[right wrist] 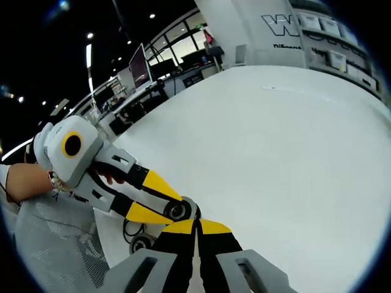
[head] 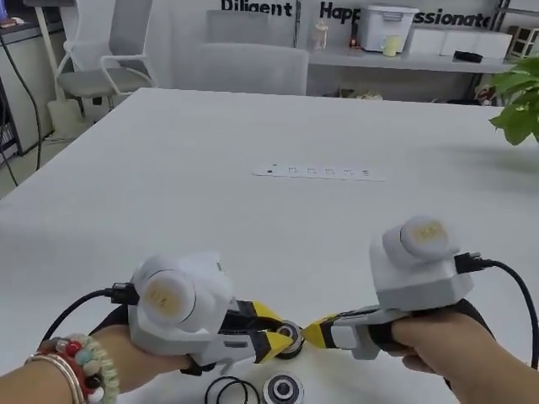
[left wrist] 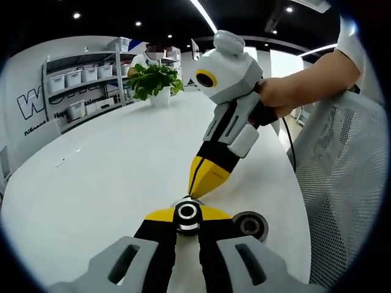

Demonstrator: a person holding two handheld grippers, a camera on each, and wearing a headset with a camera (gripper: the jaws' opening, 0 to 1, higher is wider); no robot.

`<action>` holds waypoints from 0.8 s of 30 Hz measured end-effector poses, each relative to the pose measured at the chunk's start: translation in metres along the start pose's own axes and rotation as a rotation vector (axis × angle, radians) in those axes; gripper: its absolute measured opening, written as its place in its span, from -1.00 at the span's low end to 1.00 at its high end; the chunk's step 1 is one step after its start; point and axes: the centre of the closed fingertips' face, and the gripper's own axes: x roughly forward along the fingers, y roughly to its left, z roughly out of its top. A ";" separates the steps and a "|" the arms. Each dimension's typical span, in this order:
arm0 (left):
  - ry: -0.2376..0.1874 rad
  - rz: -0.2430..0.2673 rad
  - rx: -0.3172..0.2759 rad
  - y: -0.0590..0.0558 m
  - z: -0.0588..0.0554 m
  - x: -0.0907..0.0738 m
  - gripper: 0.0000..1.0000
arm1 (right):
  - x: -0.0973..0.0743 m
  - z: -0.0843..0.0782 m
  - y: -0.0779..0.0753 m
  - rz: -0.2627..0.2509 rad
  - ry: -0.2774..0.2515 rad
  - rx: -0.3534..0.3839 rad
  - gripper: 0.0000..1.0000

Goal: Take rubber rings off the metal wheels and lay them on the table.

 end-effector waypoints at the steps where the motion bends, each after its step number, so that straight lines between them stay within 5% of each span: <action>1: -0.001 0.002 -0.003 0.000 0.000 0.000 -0.84 | 0.000 0.000 0.000 0.001 0.000 0.004 -1.00; 24: -0.008 0.002 -0.023 0.000 0.001 0.000 -0.83 | -0.002 0.004 0.008 -0.019 0.004 -0.008 -1.00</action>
